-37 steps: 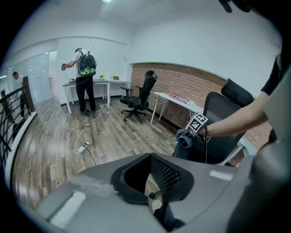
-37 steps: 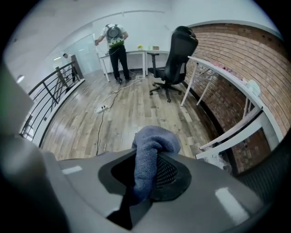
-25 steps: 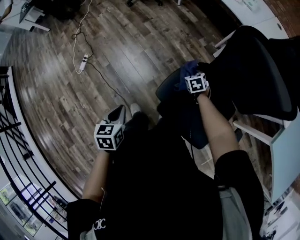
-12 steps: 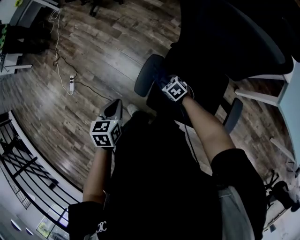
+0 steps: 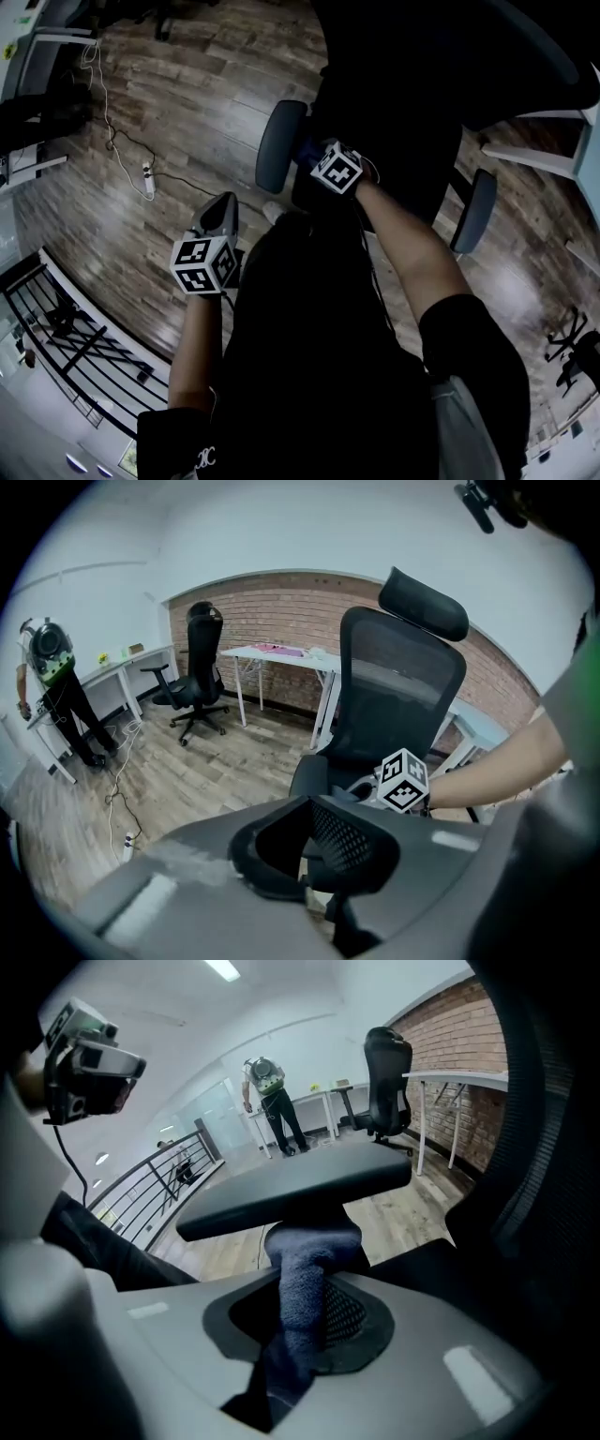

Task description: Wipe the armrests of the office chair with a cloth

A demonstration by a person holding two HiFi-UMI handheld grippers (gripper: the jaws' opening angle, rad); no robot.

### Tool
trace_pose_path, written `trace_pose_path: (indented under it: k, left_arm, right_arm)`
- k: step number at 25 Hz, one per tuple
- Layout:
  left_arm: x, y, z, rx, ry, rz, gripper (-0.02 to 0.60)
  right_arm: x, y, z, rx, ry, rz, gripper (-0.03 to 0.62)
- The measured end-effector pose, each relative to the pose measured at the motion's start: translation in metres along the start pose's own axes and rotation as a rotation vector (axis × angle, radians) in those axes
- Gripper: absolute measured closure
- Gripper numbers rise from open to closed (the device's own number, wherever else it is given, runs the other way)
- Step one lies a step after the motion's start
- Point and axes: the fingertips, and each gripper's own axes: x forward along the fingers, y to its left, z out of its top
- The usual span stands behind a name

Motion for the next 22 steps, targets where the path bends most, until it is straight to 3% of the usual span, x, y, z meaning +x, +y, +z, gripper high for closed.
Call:
trace_pose_path:
  k: [5,11,22]
  left_arm:
    - [0.008,0.008,-0.004,0.001,0.017,0.015,0.575]
    - [0.004,0.028,-0.022,-0.044,0.028,0.048,0.575]
    - [0.01,0.043,-0.076,-0.134,0.083,0.078,0.575]
  right_arm:
    - [0.021,-0.011,0.026,-0.05,-0.068,0.023,0.517]
    - [0.045,-0.009,0.03,-0.053,-0.03,0.068,0.516]
    - [0.088,-0.056,-0.009,0.153,0.011,0.038,0.516]
